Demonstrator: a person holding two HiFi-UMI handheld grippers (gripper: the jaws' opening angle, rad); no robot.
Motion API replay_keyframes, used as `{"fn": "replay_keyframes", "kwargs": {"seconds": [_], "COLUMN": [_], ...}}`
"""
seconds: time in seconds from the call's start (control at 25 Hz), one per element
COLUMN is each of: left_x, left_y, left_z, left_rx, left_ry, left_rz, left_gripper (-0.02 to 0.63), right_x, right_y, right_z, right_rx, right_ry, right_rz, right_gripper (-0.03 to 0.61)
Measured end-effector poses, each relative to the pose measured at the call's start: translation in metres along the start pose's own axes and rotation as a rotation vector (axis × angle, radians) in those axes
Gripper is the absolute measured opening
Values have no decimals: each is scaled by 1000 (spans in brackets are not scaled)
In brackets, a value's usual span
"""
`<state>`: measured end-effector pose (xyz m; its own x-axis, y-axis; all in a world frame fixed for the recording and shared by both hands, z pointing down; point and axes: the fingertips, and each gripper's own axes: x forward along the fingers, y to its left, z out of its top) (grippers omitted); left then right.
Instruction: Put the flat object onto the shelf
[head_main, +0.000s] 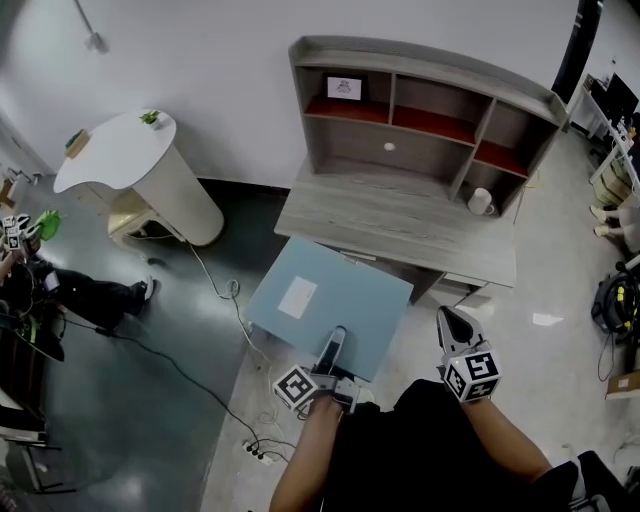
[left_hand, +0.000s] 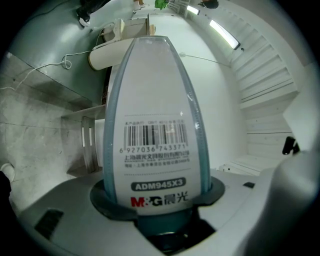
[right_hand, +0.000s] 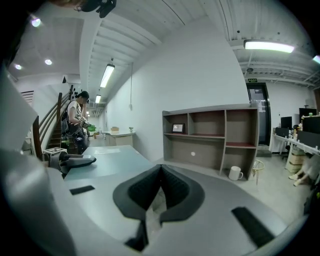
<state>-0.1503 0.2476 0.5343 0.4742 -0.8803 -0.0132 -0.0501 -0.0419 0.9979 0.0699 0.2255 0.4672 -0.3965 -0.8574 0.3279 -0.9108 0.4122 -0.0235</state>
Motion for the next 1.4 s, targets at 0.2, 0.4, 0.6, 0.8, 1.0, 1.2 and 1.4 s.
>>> {"fn": "replay_keyframes", "kwargs": {"seconds": [0.2,0.4,0.6,0.8,1.0,1.2,1.4], "left_x": [-3,7,22,57,106,160,207], "left_y": [8,10,15,21,27,32,37], "left_z": [17,27,34,41,47,62,74], "left_rx": [-24,-10,-6,14,6,9,1], "left_ry": [-19,-24,-22,12,42,54,58], "left_rz": [3,-16,6,21,39,45,72], "left_gripper": [294,295,295,295,295,295,295], "right_x": [11,26,47,78,115,160,200], "right_y": [1,-3,-7,-29,-66,-96,-133], "right_z": [-7,-14,-14,-9,-4,11,22], "right_rx": [0,17,33,53,71,68,106], "right_ry": [30,43,28,17,39,32,23], "right_rz": [-6,3,25,26,4,15,10], "right_gripper": [-2,-2,-2,-2,-2,-2,-2]}}
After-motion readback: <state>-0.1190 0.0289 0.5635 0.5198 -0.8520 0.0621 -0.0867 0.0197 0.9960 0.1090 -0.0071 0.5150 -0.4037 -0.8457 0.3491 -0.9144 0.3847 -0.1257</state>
